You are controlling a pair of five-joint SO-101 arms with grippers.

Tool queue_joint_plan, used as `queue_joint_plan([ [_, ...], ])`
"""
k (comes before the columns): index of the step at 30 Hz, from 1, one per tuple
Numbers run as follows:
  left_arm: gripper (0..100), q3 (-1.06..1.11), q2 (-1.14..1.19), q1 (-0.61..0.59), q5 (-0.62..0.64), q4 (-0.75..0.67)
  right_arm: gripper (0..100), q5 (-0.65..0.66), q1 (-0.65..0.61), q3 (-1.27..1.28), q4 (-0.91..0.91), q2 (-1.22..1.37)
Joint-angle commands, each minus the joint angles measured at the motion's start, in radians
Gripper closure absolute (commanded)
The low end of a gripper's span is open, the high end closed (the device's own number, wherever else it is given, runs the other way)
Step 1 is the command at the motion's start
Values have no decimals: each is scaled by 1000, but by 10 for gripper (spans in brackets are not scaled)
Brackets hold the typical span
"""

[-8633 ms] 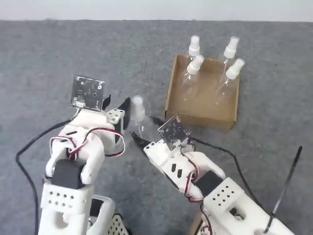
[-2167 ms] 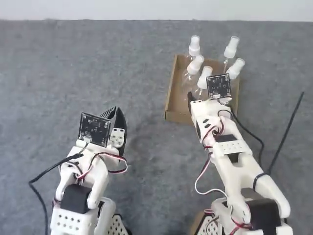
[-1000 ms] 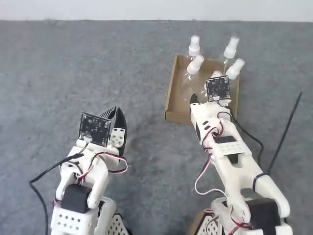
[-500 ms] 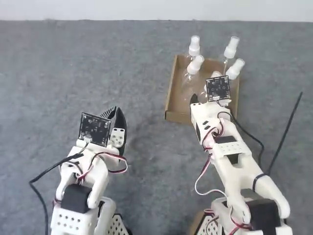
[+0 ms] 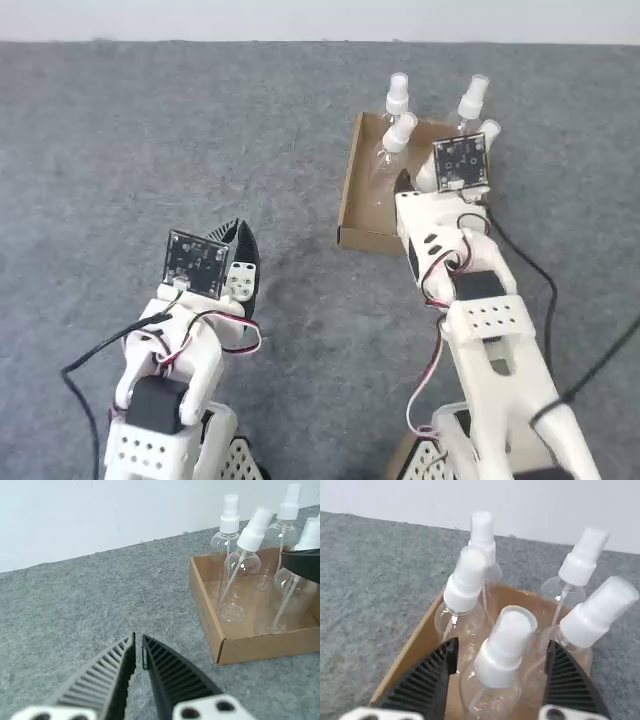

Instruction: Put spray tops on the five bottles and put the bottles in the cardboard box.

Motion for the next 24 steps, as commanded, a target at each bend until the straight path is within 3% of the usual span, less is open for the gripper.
queue_joint_plan([
  [1, 988, -7, -14, -6, -6, -32, 781, 14, 8, -84, 93, -108],
  [11, 988, -15, -14, -8, -9, -31, 782, 15, 13, -28, 395, -348],
  [19, 988, -73, -15, -8, -9, 20, 783, 15, 13, 233, 613, -657],
  [24, 987, -74, -15, -8, -11, 80, 886, 121, 13, 371, 780, -921],
])
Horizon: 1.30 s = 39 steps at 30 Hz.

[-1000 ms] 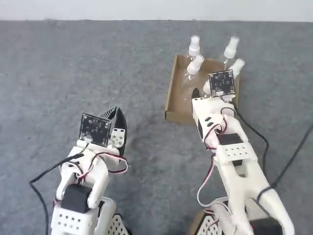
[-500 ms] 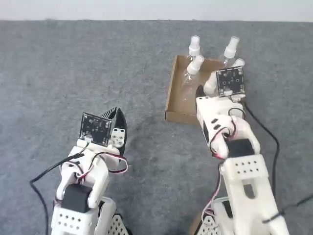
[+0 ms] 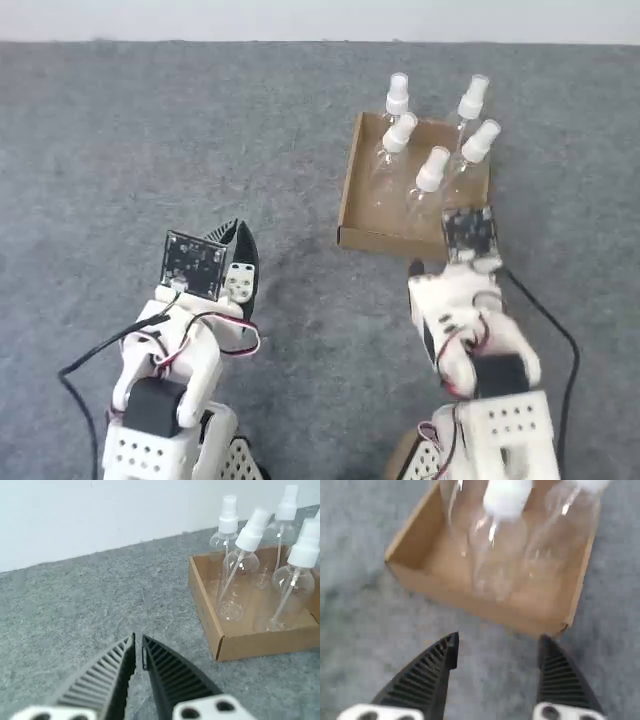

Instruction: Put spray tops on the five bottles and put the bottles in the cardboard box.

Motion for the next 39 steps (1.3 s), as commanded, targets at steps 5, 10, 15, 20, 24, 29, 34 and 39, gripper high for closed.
queue_joint_plan([
  [5, 987, -51, -14, -8, -8, 144, 991, 189, 13, 92, 260, -420],
  [10, 987, 25, -14, -8, -11, 173, 979, 158, 13, 95, 265, -377],
  [15, 987, 199, -14, -9, -11, 110, 979, 153, 13, 180, 255, -377],
  [20, 987, 344, -12, -11, -12, -12, 979, 153, 13, 222, 255, -377],
  [24, 987, 346, -9, -71, -11, 2, 979, 149, 12, 235, 260, -377],
  [29, 987, 344, -12, -152, -8, 60, 979, 146, 5, 328, 249, -378],
  [34, 987, 344, -12, -166, -9, 52, 977, 146, 4, 327, 271, -404],
  [39, 987, 344, -12, -166, -9, 52, 976, 146, 4, 325, 335, -404],
])
